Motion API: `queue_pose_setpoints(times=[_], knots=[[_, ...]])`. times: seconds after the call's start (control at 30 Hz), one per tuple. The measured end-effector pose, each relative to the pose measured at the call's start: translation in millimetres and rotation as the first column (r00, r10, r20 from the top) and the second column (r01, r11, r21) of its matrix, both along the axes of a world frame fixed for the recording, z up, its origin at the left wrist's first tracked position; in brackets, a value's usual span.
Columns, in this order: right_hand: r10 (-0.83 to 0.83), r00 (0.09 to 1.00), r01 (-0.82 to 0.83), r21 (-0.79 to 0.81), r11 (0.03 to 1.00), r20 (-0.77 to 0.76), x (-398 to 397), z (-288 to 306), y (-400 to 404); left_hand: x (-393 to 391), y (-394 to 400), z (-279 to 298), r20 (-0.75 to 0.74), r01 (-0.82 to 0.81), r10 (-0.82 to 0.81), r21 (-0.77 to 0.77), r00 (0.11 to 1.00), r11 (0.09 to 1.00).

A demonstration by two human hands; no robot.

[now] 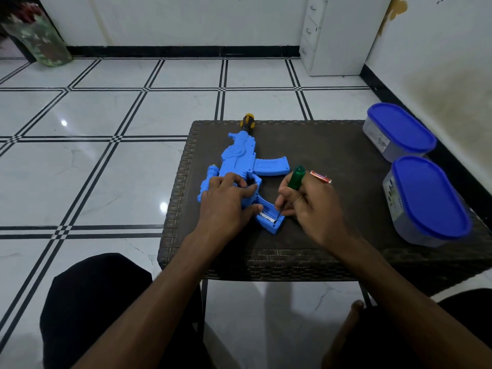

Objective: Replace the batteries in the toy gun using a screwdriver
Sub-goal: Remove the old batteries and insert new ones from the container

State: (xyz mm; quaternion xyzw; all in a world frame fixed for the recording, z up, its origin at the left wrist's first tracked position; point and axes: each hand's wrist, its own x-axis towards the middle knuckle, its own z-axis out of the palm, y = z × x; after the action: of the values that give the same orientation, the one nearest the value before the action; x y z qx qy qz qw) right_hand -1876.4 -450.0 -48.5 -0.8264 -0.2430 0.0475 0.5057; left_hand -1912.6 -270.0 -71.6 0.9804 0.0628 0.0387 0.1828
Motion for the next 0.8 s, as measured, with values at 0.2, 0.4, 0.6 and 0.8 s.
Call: queue_pose_setpoints(times=[0.2, 0.4, 0.6, 0.8], knots=[[-0.085, 0.991, 0.109, 0.248, 0.963, -0.107, -12.9, -9.8, -6.2, -1.4, -0.7, 1.6, -0.025, 0.000, 0.000, 0.011, 1.000, 1.000], [-0.149, 0.911, 0.343, 0.506, 0.791, -0.385, -27.3, -19.8, -12.2, -1.9, -2.4, 2.1, -0.032, -0.004, 0.005, 0.009, 0.999, 1.000], [-0.146, 0.880, 0.401, 0.539, 0.741, -0.453, -35.7, -20.9, -16.6, -3.4, -3.6, 3.2, -0.043, 0.001, 0.000, 0.022, 0.999, 1.000], [-0.062, 0.992, 0.079, 0.150, 0.986, -0.114, -12.5, -2.7, -2.1, -2.9, -2.5, 1.8, -0.027, 0.004, -0.003, 0.029, 1.000, 1.000]])
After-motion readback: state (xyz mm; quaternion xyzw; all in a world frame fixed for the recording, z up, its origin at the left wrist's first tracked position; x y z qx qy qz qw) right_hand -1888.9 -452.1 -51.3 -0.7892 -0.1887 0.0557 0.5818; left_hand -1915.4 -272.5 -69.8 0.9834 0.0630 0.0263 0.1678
